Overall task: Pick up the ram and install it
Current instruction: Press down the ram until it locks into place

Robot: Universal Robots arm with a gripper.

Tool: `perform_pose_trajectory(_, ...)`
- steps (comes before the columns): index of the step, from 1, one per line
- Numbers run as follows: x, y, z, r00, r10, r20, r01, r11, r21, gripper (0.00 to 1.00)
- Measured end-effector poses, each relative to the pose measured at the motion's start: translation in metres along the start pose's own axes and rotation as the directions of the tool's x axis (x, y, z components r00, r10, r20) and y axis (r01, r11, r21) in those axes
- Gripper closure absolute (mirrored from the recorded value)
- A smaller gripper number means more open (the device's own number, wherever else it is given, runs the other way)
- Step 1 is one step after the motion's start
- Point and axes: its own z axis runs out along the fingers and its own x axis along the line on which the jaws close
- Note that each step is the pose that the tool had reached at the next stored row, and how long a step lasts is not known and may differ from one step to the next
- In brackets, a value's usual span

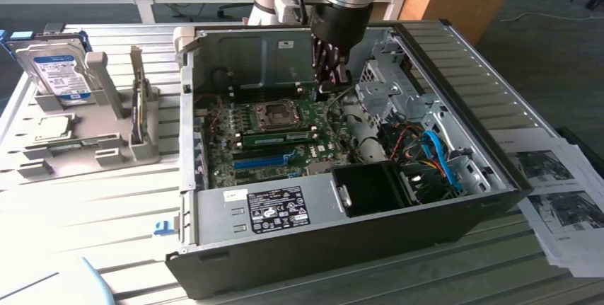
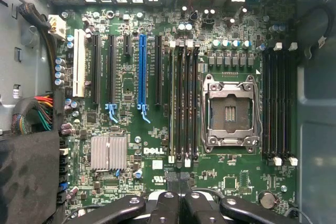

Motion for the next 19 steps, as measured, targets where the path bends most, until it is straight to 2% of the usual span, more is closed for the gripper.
perform_pose_trajectory(7, 0.000, 0.0037, 0.0001, 1.0000, 0.000, 0.0000, 0.000, 1.0000, 0.0000, 0.91)
perform_pose_trajectory(19, 0.000, 0.0203, 0.0006, 1.0000, 0.000, 0.0001, 0.000, 1.0000, 0.0001, 0.91)
